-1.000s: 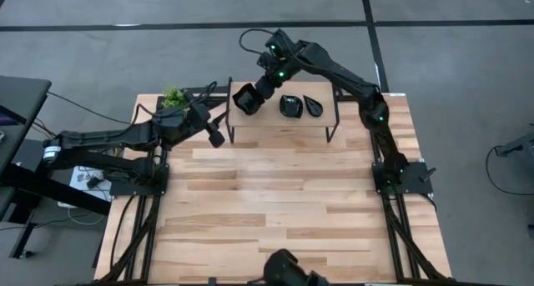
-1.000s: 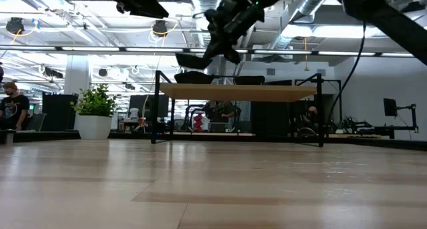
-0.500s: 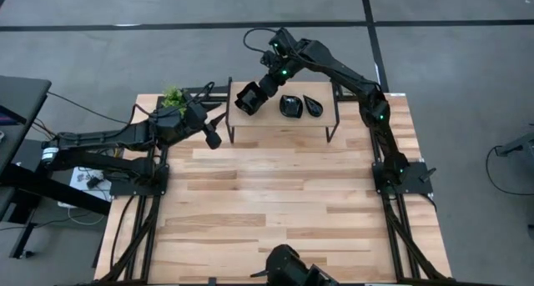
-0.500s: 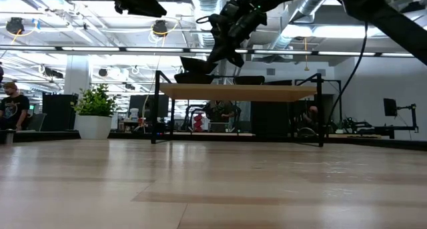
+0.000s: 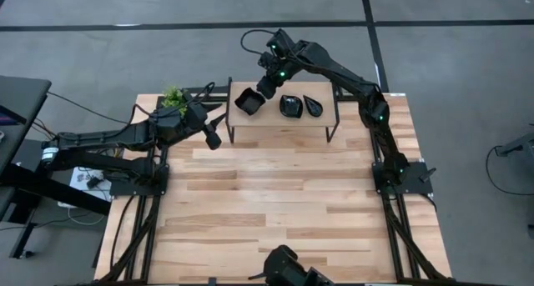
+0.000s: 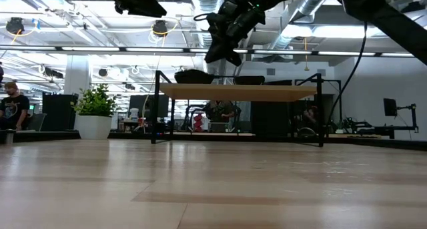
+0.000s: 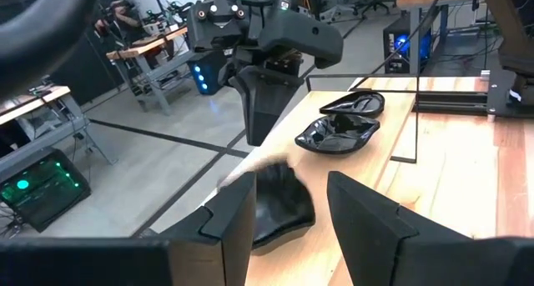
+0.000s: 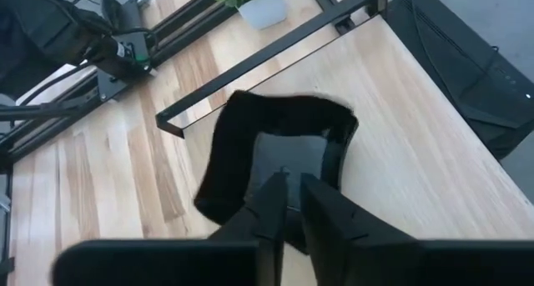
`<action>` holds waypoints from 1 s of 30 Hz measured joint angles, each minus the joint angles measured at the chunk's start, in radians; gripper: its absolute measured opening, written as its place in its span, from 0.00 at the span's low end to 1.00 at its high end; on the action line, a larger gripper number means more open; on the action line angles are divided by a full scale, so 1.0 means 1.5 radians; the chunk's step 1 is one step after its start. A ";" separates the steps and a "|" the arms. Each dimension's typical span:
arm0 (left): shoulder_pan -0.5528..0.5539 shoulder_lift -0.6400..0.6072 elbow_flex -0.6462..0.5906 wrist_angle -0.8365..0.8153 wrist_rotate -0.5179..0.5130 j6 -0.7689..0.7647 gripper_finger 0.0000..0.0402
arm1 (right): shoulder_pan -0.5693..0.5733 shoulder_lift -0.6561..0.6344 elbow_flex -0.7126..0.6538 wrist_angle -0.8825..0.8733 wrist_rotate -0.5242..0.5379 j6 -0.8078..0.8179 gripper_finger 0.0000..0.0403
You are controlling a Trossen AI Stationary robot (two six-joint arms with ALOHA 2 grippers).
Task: Pick & Place Mini shaped plates
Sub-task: Stack the black wave square shaped plate on top of the black wave square shaped plate on the shelf, then return to Home Position
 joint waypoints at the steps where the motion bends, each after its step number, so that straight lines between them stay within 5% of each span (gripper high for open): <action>1: 0.000 0.000 0.000 0.000 0.000 0.000 0.38 | 0.000 0.000 0.000 0.000 0.000 0.000 0.08; 10: 0.000 0.000 0.000 -0.002 0.000 0.000 0.38 | 0.001 0.000 0.000 0.023 0.003 0.001 0.22; 18: 0.000 -0.010 0.000 -0.026 0.009 -0.069 0.38 | 0.008 -0.055 -0.001 0.038 0.015 -0.026 0.19; 26: -0.022 -0.081 0.000 -0.106 0.201 -0.200 0.38 | 0.068 -0.182 0.000 0.031 0.012 -0.094 0.18; 30: -0.051 -0.132 0.000 -0.117 0.232 -0.232 0.38 | 0.105 -0.245 0.000 0.003 0.013 -0.109 0.18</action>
